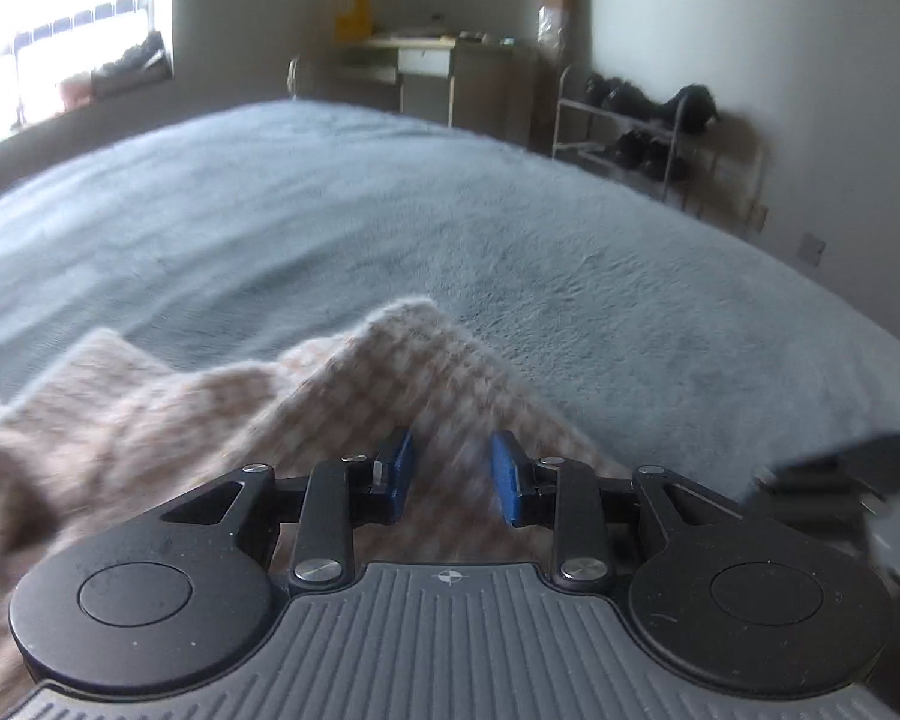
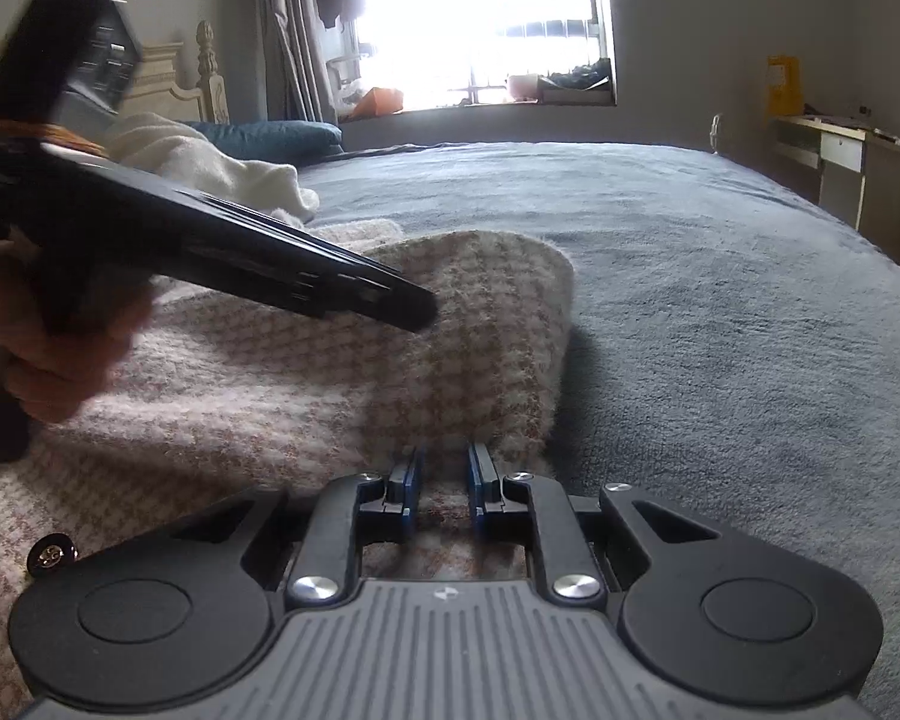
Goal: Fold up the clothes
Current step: 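Open the left gripper and release the sweater fold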
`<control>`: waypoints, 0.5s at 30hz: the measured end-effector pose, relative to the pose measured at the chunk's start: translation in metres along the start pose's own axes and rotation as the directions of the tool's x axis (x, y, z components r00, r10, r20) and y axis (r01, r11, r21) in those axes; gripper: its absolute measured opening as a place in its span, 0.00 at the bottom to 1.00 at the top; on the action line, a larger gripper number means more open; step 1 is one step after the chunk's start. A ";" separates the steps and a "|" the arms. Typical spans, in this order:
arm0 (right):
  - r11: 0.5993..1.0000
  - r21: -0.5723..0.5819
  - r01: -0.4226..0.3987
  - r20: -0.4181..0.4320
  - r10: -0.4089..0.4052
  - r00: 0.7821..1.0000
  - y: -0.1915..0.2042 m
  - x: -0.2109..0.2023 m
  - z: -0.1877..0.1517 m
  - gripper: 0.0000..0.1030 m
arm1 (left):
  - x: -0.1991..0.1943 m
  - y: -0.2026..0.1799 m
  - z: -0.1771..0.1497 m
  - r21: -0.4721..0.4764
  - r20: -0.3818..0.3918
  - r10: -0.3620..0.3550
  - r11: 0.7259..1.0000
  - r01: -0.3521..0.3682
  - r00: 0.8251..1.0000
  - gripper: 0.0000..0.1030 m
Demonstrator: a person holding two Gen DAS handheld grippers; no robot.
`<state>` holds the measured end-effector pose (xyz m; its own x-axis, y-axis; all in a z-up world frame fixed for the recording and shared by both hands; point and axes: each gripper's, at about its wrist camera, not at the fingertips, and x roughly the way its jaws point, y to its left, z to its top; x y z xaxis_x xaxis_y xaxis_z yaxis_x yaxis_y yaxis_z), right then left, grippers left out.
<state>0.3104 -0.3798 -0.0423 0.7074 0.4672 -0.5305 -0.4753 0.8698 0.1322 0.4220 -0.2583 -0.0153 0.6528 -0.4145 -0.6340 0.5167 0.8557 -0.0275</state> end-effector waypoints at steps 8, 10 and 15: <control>0.998 0.033 -0.044 0.017 0.044 0.999 -0.008 -0.005 -0.004 0.16 | 0.050 0.021 0.019 -0.066 0.007 0.115 0.991 -0.114 0.993 0.28; 0.997 0.055 -0.061 0.025 0.060 0.998 -0.012 -0.005 -0.005 0.16 | 0.048 0.027 0.025 -0.107 0.007 0.106 0.989 -0.105 0.994 0.28; 0.987 0.115 -0.108 0.043 0.104 0.994 -0.023 -0.006 -0.008 0.16 | -0.011 0.054 0.037 -0.203 0.060 0.142 0.971 -0.127 0.988 0.29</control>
<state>0.3128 -0.4042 -0.0484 0.6759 0.5613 -0.4777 -0.4854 0.8267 0.2845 0.4633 -0.2191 0.0193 0.7513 -0.3068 -0.5842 0.3061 0.9464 -0.1034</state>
